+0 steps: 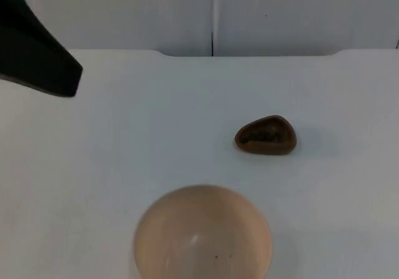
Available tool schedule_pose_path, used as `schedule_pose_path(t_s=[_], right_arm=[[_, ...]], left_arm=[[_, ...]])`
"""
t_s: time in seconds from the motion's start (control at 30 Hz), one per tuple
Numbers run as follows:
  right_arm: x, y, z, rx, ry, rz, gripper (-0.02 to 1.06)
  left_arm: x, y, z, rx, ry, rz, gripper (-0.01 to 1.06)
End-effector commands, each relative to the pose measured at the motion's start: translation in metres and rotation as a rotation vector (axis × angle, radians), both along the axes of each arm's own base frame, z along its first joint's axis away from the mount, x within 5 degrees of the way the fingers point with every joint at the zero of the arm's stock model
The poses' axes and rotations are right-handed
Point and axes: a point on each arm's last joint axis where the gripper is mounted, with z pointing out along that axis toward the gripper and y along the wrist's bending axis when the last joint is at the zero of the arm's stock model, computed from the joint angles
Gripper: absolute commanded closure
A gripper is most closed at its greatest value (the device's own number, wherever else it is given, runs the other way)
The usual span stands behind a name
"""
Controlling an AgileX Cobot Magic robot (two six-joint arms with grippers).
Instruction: Pick up the bowl with the left hand and pour the coffee beans from the cup into the bowl with the right hand.
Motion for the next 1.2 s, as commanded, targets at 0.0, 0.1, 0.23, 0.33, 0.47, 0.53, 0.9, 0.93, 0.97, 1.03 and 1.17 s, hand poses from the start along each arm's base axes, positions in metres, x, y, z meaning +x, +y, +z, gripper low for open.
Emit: schedule_pose_path(t_s=[0.0,0.1,0.23,0.33,0.47,0.53,0.9,0.93,0.97,1.03,1.17], right_arm=[[-0.001,0.0,0.001,-0.004,-0.011,-0.002,-0.01],[-0.001,0.0,0.001,-0.004,-0.011,-0.002,-0.01],[-0.001,0.0,0.001,-0.004,-0.011,-0.002,-0.01],[-0.001,0.0,0.001,-0.004,-0.011,-0.002,-0.01],[-0.001,0.0,0.001,-0.004,-0.011,-0.002,-0.01],[-0.001,0.0,0.001,-0.004,-0.011,-0.002,-0.01],[-0.001,0.0,0.001,-0.004,-0.011,-0.002,-0.01],[-0.001,0.0,0.001,-0.004,-0.011,-0.002,-0.01],[-0.001,0.0,0.001,-0.004,-0.011,-0.002,-0.01],[-0.001,0.0,0.001,-0.004,-0.011,-0.002,-0.01],[-0.001,0.0,0.001,-0.004,-0.011,-0.002,-0.01]], left_arm=[[0.005,-0.008,-0.005,0.023,0.013,-0.006,0.06],[0.01,-0.015,-0.012,0.048,0.034,-0.013,0.06],[0.018,-0.034,-0.026,0.075,0.082,-0.019,0.06],[0.019,-0.045,-0.035,0.1,0.106,-0.052,0.06],[0.022,-0.059,-0.047,0.136,0.131,-0.065,0.06],[0.025,-0.066,-0.055,0.149,0.146,-0.05,0.06],[0.049,-0.085,-0.1,0.187,0.238,0.041,0.06],[0.049,-0.086,-0.102,0.188,0.246,0.047,0.06],[0.051,-0.086,-0.106,0.192,0.265,0.065,0.06],[0.052,-0.086,-0.109,0.2,0.27,0.071,0.06],[0.053,-0.082,-0.116,0.237,0.281,0.119,0.06]])
